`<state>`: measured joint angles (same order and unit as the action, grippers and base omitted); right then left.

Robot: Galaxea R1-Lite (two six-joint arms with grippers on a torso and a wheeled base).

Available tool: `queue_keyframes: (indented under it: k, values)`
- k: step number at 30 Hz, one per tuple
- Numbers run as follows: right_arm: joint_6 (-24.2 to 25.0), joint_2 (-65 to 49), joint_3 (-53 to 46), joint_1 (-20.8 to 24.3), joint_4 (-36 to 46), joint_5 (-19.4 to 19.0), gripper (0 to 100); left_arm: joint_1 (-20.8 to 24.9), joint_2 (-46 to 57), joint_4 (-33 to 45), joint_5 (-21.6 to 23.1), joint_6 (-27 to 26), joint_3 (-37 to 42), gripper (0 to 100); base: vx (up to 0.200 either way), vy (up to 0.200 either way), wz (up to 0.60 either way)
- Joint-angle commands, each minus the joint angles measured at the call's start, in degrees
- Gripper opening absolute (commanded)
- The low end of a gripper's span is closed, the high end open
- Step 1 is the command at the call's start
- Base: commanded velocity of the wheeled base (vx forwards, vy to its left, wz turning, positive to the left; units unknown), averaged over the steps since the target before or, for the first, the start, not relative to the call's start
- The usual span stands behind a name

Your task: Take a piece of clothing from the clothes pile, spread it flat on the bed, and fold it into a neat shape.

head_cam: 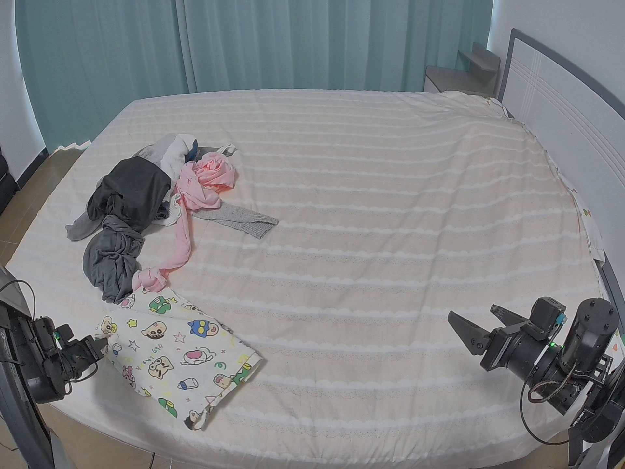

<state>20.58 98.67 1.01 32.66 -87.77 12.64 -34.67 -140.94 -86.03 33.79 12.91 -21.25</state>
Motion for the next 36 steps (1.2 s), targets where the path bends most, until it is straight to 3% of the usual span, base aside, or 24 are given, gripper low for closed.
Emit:
queue_keyframes:
  k: [1, 21, 36]
  values:
    - [0.0, 0.1, -1.0, 0.0, 0.0, 0.0, 100, -2.9, -0.8, 0.0, 0.0, 2.2, -3.2, 0, 0.0, 0.0, 0.0]
    - [0.0, -0.2, -1.0, -0.1, 0.0, 0.0, 100, -11.5, -3.3, -0.4, 0.1, 4.7, -5.3, 0, 0.0, 0.0, 0.0]
    - [-0.1, -0.7, -1.0, -0.6, 0.0, 0.1, 100, -14.6, -4.6, -4.0, -0.4, 6.9, -4.0, 0, 0.0, 0.0, 0.0]
